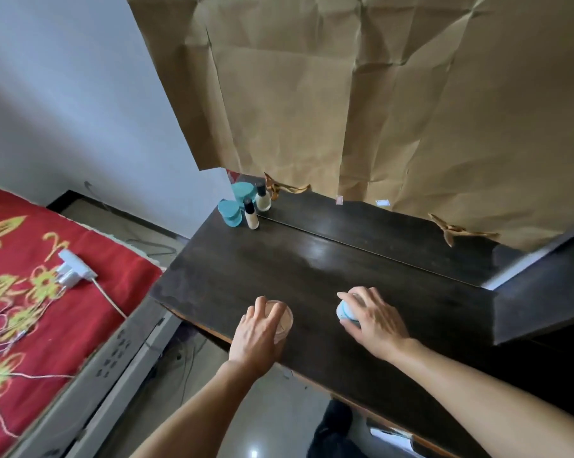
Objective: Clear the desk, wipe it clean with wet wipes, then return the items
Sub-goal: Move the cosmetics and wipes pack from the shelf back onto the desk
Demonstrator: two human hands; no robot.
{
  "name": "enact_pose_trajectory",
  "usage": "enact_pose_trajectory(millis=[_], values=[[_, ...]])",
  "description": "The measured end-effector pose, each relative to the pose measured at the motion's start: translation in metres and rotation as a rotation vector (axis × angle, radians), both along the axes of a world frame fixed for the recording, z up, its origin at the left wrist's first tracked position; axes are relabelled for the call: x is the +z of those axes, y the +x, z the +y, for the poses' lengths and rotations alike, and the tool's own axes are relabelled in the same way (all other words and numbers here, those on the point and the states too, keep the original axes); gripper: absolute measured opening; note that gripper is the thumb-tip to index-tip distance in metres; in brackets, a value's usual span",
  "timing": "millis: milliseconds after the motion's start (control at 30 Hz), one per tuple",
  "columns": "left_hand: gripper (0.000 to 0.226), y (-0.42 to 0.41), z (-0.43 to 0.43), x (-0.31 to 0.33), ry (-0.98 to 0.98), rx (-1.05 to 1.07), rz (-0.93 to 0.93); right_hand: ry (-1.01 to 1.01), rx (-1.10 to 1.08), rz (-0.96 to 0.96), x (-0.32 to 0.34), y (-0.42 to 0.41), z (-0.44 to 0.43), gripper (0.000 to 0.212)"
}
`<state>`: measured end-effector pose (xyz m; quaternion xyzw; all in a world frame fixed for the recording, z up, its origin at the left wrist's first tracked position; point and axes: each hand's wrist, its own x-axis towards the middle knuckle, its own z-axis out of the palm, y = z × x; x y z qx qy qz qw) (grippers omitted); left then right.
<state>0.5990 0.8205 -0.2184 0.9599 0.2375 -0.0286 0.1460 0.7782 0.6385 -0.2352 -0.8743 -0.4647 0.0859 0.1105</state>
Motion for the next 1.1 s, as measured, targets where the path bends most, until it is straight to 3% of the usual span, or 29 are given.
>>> enact_pose_trajectory(millis=[433, 833, 967, 1100], values=[[0.051, 0.115, 0.139, -0.018, 0.041, -0.056, 0.076, -0.026, -0.128, 0.154, -0.032, 0.076, 0.139, 0.041], [0.039, 0.205, 0.217, -0.075, -0.009, -0.322, 0.052, -0.041, -0.469, 0.112, -0.052, 0.088, 0.219, 0.05], [0.056, 0.216, 0.231, -0.082, -0.012, -0.385, 0.01, -0.005, -0.52, 0.122, -0.058, 0.087, 0.241, 0.056], [0.052, 0.212, 0.239, -0.078, 0.021, -0.451, -0.009, 0.019, -0.568, 0.186, -0.057, 0.081, 0.242, 0.066]])
